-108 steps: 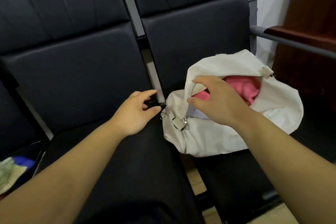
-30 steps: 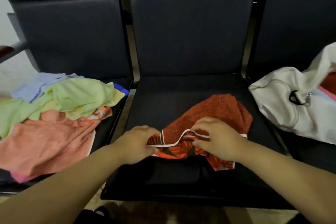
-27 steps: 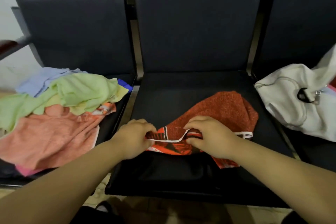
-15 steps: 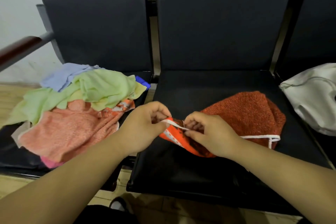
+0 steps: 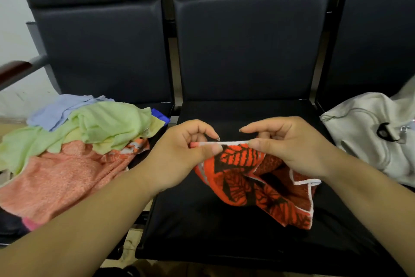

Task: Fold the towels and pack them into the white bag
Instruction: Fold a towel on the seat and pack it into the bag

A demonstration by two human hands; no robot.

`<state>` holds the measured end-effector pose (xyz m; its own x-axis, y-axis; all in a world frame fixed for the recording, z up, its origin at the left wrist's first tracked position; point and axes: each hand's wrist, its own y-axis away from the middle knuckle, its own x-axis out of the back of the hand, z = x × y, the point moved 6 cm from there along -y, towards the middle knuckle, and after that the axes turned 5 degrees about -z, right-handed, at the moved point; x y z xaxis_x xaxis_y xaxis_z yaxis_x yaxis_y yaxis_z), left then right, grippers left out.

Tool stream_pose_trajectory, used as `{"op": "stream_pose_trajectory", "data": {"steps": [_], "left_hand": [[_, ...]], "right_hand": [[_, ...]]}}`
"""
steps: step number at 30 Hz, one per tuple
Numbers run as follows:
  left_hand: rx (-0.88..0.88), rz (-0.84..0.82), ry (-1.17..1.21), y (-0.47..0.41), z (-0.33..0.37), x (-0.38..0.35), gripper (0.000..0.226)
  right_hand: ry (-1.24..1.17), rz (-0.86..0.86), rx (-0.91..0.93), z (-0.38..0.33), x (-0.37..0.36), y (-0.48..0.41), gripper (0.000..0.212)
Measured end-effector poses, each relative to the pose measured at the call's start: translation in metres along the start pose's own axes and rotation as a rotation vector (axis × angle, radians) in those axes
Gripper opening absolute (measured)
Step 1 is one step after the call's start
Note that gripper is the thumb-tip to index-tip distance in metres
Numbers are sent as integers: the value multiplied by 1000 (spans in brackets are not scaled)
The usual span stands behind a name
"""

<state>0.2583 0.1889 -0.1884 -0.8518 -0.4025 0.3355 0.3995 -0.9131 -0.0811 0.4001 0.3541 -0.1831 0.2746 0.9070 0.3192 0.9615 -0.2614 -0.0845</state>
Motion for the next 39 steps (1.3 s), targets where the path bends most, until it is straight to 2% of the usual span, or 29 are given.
{"op": "stream_pose_trajectory", "data": {"steps": [2, 4, 7, 10, 13, 19, 22, 26, 28, 31, 34, 39], "left_hand": [[58, -145, 84, -3, -1, -7, 28], [71, -191, 160, -6, 2, -9, 33], [52, -17, 286, -14, 9, -3, 22], [9, 123, 290, -21, 20, -5, 9], [-77, 139, 147, -25, 34, -13, 9], [-122, 78, 43, -32, 42, -32, 15], [-127, 70, 36, -33, 46, -39, 11], [-122, 75, 77, -35, 44, -43, 11], [-99, 29, 132, -36, 40, -46, 18], [5, -94, 152, -36, 25, -56, 33], [88, -206, 141, -34, 12, -68, 34], [41, -82, 219, -39, 15, -51, 22]], "right_hand": [[-24, 51, 27, -8, 12, 5, 25], [-38, 105, 44, -11, 25, 10, 23], [-16, 111, 27, -6, 36, 15, 17], [20, 39, -13, 3, 32, 15, 19], [32, 17, -38, 6, 28, 13, 22], [-34, 215, 99, -7, 34, 14, 20], [-81, 202, 103, -11, 31, 16, 20], [-5, 173, 88, -12, 31, 15, 19], [14, 158, 67, -10, 32, 14, 21], [-90, 161, 60, -10, 37, 15, 24], [-139, 141, 50, -9, 43, 16, 24], [-262, 33, 24, -4, 50, 16, 31]]}}
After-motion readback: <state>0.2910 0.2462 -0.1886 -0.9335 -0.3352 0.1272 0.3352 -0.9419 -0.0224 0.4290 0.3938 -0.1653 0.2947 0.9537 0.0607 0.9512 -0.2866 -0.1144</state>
